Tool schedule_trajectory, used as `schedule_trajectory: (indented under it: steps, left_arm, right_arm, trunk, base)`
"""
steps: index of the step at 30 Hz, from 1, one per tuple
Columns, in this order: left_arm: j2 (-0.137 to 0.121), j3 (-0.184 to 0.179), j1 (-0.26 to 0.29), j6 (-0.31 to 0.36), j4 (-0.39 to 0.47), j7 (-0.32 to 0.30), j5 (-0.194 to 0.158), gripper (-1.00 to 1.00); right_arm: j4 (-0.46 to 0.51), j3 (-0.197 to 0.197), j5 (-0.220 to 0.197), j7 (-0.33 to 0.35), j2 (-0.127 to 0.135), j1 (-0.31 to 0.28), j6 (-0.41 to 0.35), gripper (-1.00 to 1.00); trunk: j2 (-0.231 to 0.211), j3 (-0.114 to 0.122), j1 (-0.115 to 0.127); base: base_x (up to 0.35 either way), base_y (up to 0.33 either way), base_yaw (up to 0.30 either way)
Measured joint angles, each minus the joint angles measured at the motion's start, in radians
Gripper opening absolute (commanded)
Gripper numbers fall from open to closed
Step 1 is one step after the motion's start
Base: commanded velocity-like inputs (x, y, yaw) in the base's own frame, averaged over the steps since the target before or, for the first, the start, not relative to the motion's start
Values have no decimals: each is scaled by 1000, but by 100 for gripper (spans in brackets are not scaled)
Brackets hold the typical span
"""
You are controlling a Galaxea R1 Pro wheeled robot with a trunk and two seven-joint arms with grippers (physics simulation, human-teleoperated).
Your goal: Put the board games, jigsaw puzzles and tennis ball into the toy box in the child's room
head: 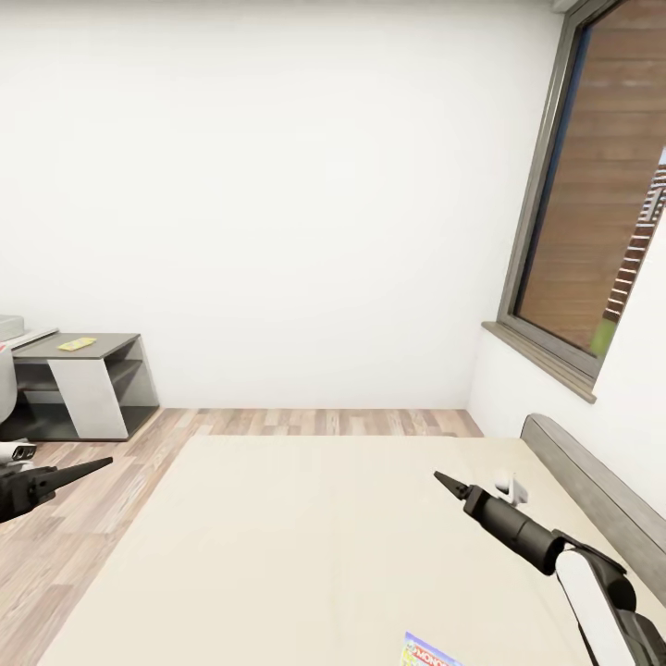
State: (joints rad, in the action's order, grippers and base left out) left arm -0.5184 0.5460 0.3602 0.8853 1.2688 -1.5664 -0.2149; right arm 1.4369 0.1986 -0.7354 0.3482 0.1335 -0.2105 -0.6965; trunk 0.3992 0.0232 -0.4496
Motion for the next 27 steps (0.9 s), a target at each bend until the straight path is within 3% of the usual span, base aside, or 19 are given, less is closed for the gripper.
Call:
schedule_trajectory:
  steps: [4,10,16,20,27]
  left_arm:
    - [0,-1,0,0,0,0,-1,100]
    - [5,-3,0,0,0,0,-1,100]
    - [22,-15,1,0,0,0,0,100]
    - [27,-49,1,0,0,0,1,100]
    - [42,-105,5,8,1,0,0,100]
  right_arm:
    - [-40,-19,-3,-140,-3,-46,-4,100]
    - [-128,-115,1,-359,-3,-116,-7,100]
    - [-162,-197,6,-527,-5,-167,-11,100]
    - [-177,-223,7,-592,-5,-182,-26,100]
    - [-175,-238,12,-625,-6,-190,-82,100]
  trunk:
    - [0,0,0]
    - [0,0,0]
    - [0,0,0]
    - [0,0,0]
    - [0,0,0]
  base:
    - [0,0,0]
    - [0,0,0]
    - [0,0,0]
    - [0,0,0]
    - [0,0,0]
